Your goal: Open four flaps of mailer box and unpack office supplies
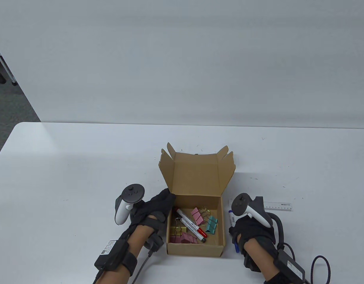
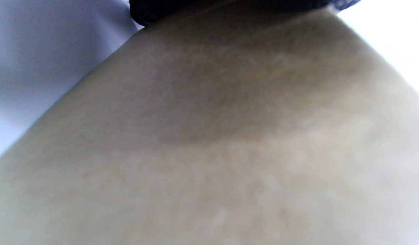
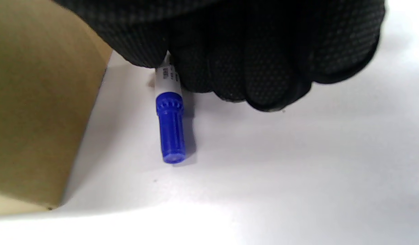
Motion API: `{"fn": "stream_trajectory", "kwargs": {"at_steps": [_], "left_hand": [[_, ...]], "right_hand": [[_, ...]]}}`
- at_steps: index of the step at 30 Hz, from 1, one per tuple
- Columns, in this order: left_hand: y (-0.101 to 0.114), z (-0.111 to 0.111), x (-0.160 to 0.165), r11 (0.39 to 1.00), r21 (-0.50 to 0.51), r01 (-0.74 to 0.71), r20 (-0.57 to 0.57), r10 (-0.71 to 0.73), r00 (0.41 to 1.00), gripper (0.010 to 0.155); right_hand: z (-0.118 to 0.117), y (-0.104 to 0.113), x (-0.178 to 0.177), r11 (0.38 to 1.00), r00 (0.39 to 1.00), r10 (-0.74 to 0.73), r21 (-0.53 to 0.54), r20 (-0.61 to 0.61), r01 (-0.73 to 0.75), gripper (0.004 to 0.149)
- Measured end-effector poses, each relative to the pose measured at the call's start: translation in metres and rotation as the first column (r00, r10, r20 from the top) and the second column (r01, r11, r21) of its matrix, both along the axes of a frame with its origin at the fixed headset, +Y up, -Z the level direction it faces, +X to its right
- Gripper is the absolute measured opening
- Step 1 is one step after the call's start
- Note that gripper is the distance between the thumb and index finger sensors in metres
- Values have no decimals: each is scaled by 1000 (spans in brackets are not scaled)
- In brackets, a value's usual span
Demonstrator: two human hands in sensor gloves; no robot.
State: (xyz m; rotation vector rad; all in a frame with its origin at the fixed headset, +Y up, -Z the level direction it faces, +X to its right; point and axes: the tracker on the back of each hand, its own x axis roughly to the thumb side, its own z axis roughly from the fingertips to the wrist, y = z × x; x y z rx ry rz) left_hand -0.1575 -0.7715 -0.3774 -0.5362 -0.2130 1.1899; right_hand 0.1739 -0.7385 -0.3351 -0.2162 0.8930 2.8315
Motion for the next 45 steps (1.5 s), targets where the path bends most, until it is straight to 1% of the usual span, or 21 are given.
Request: {"fn": "stream_trajectory", "kwargs": {"at_steps": [6, 11, 15, 18, 19, 21, 25, 27, 29, 32, 36, 38, 40, 43, 45], "left_hand": [[0, 0, 0, 1000, 0, 0, 0, 0, 1000, 67], [0, 0, 0, 1000, 0, 0, 0, 0, 1000, 67], [0, 0, 0, 1000, 0, 0, 0, 0, 1000, 67], [0, -1, 0, 1000, 1, 4, 1, -4, 1000, 67], [0, 0, 0, 1000, 1, 5, 1, -5, 1000, 67], [0, 0, 0, 1000, 1, 6, 1, -6, 1000, 67], [0, -1, 0, 1000, 2, 11, 4, -11, 1000, 67], [0, -1, 0, 1000, 2, 12, 4, -12, 1000, 67], [0, -1, 0, 1000, 2, 13, 4, -13, 1000, 67], [0, -1, 0, 1000, 2, 15, 4, -15, 1000, 67], [0, -1, 0, 1000, 2, 13, 2, -13, 1000, 67], [0, -1, 0, 1000, 2, 13, 3, -13, 1000, 67], [0, -1, 0, 1000, 2, 13, 4, -13, 1000, 67], [0, -1, 0, 1000, 2, 12, 3, -12, 1000, 67], [0, -1, 0, 1000, 2, 13, 3, -13, 1000, 67]], "right_hand": [[1, 9, 7, 999, 1000, -17, 29, 22, 17, 42], [4, 24, 13, 995, 999, -26, 97, 37, 22, 42], [8, 42, 20, 982, 997, -62, 184, 40, 54, 45], [11, 56, 26, 956, 992, -129, 267, 6, 123, 50], [13, 63, 28, 943, 987, -160, 292, -26, 161, 51], [15, 70, 29, 930, 980, -194, 306, -54, 201, 53], [21, 82, 23, 891, 944, -287, 315, -165, 326, 57], [22, 87, 13, 885, 928, -297, 302, -224, 356, 59], [23, 91, -1, 892, 921, -280, 280, -270, 354, 61], [22, 98, -25, 901, 914, -238, 277, -329, 335, 62], [20, 111, -59, 907, 900, -148, 307, -410, 289, 57], [17, 113, -80, 917, 887, -114, 295, -447, 267, 53], [11, 109, -102, 942, 872, -93, 241, -481, 233, 50], [-3, 89, -130, 981, 867, -84, 114, -492, 160, 47], [-10, 78, -140, 990, 871, -68, 77, -487, 121, 47]]}}
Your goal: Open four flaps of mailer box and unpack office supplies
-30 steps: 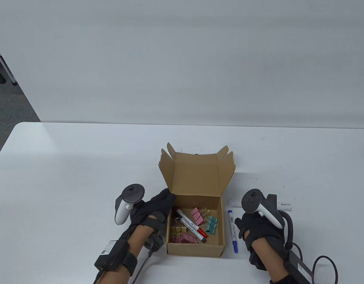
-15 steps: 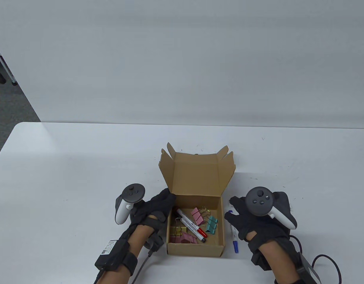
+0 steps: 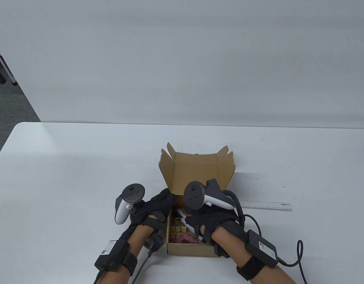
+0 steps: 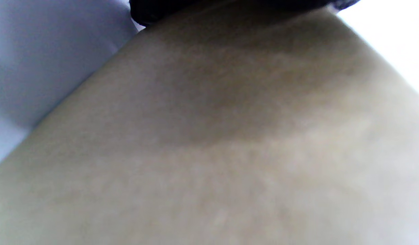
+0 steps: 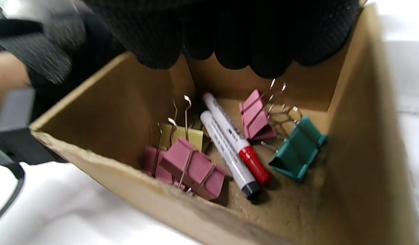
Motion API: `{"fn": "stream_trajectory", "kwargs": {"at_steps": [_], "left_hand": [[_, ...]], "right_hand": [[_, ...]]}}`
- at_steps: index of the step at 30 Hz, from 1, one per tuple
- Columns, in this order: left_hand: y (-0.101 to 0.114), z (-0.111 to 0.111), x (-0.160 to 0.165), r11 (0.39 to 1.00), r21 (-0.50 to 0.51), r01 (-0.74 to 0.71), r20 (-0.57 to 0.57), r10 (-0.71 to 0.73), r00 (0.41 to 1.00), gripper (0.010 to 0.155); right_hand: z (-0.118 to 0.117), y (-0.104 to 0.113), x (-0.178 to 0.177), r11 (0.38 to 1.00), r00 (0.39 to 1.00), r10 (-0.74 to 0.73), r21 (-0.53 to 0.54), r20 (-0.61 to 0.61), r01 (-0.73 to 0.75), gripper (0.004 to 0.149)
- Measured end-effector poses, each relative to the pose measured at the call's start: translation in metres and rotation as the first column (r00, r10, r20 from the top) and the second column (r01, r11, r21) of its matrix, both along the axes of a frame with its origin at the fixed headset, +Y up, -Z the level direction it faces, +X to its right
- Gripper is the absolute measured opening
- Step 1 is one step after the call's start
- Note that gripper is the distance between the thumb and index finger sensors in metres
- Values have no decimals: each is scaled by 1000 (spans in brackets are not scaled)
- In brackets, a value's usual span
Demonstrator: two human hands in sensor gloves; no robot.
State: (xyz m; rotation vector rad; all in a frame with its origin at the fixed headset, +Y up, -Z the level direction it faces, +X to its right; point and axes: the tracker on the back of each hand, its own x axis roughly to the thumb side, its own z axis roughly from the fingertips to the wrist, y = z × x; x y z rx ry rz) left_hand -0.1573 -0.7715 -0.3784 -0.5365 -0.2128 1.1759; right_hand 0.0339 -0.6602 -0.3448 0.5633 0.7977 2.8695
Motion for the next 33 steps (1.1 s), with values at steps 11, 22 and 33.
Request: {"fn": "stream_trajectory", "kwargs": {"at_steps": [11, 22, 33], "left_hand": [[0, 0, 0, 1000, -1, -3, 4, 3, 1000, 67], [-1, 0, 0, 1000, 0, -5, 3, 5, 1000, 67], [-1, -1, 0, 1000, -1, -6, 1, 6, 1000, 67]], "right_hand": [[-20, -38, -19, 990, 993, 118, -81, 26, -116, 49], [-30, -59, -32, 957, 960, 275, -105, 49, -269, 53], [-37, -68, -31, 948, 957, 290, -140, 24, -284, 48]]}}
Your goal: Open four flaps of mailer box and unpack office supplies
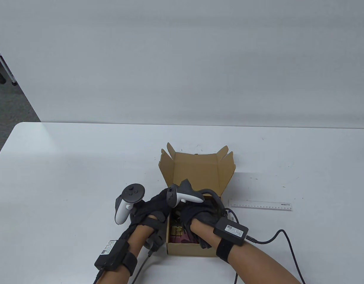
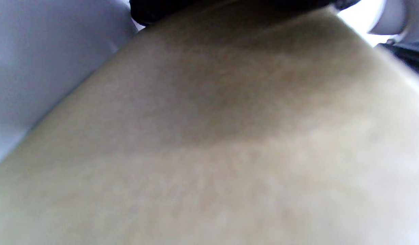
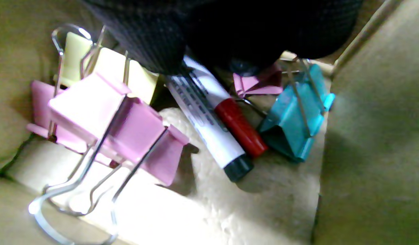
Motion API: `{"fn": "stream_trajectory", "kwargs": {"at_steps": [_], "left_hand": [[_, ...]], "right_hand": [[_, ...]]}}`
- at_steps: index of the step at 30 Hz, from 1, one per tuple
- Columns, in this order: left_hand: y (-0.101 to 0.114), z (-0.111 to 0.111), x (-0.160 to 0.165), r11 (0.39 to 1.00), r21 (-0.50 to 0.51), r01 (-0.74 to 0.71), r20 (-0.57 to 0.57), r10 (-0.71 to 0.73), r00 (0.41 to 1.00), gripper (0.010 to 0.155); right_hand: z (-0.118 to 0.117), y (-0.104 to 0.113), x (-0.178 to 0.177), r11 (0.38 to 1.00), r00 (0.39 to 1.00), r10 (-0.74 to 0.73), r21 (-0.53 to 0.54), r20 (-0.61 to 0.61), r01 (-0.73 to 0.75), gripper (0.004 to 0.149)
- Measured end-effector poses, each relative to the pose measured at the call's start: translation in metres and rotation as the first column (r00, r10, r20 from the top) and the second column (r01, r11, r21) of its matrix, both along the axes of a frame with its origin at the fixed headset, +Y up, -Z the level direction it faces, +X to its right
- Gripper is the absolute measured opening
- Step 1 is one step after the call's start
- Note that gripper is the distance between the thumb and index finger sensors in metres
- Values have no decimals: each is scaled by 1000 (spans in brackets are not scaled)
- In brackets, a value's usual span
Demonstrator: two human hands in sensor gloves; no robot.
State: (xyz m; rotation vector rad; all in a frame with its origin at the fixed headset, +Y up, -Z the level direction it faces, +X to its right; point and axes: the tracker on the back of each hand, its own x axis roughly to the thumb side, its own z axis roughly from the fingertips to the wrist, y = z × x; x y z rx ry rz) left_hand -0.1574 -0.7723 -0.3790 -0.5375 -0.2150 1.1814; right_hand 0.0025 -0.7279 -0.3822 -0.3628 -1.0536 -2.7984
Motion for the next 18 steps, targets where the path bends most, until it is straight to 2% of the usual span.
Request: {"fn": "stream_trajectory", "kwargs": {"at_steps": [8, 18], "left_hand": [[0, 0, 0, 1000, 0, 1, 0, -1, 1000, 67], [-1, 0, -1, 1000, 0, 0, -1, 0, 1000, 67]], "right_hand": [[-5, -2, 3, 1000, 1000, -20, -24, 15, 20, 52], [-8, -5, 6, 996, 998, -45, -71, 47, 48, 51]]}}
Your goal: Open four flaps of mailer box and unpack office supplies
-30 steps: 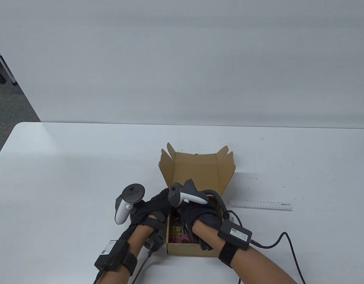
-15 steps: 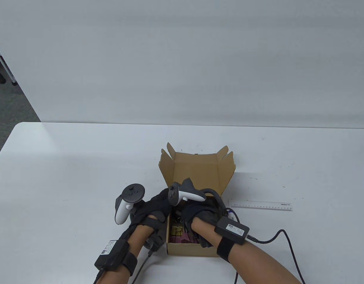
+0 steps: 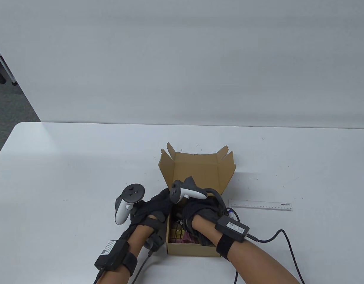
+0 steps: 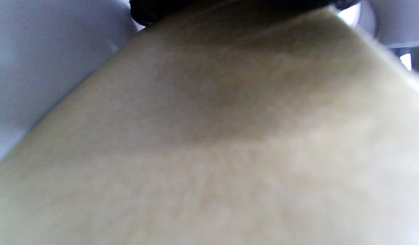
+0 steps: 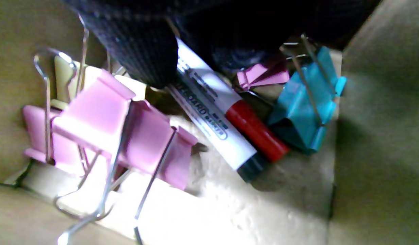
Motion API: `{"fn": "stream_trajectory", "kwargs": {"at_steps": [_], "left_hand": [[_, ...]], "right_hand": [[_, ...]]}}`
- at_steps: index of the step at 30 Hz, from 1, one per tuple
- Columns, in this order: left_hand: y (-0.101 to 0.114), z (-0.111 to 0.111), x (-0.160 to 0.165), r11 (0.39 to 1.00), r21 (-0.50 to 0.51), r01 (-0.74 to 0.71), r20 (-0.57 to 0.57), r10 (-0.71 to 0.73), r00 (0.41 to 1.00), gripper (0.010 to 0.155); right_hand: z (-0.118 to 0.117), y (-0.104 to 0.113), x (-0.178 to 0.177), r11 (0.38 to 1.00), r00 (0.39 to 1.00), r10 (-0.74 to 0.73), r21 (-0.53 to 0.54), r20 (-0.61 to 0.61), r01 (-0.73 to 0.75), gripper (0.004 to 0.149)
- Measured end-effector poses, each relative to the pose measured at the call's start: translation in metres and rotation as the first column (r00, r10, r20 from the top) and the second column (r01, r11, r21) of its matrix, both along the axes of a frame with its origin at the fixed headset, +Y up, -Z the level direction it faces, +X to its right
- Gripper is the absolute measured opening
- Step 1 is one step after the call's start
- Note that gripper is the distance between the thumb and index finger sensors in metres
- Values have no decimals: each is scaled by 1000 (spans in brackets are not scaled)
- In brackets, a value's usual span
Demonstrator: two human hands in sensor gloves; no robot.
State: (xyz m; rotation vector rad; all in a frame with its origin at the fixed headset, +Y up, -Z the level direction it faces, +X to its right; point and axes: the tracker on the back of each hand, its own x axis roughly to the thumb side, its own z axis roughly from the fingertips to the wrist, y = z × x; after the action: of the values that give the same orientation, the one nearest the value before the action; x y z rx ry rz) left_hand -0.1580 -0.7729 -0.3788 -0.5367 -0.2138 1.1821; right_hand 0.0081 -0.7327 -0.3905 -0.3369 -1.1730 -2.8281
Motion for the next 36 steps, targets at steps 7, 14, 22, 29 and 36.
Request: {"fn": "stream_trajectory", "kwargs": {"at_steps": [7, 14, 22, 29, 36], "left_hand": [[0, 0, 0, 1000, 0, 0, 0, 0, 1000, 67], [0, 0, 0, 1000, 0, 0, 1, 0, 1000, 67], [0, 0, 0, 1000, 0, -1, -1, 1, 1000, 68], [0, 0, 0, 1000, 0, -1, -1, 1, 1000, 67], [-1, 0, 0, 1000, 0, -1, -2, 1, 1000, 67]], "right_hand": [[-1, -1, 6, 999, 998, -52, -12, 16, 53, 44], [4, 7, 9, 998, 998, -59, 17, 21, 59, 42], [6, 24, 15, 995, 995, -89, 54, 40, 87, 44], [8, 48, 24, 987, 989, -137, 92, 56, 131, 44], [12, 82, 41, 967, 972, -221, 148, 84, 208, 44]]}}
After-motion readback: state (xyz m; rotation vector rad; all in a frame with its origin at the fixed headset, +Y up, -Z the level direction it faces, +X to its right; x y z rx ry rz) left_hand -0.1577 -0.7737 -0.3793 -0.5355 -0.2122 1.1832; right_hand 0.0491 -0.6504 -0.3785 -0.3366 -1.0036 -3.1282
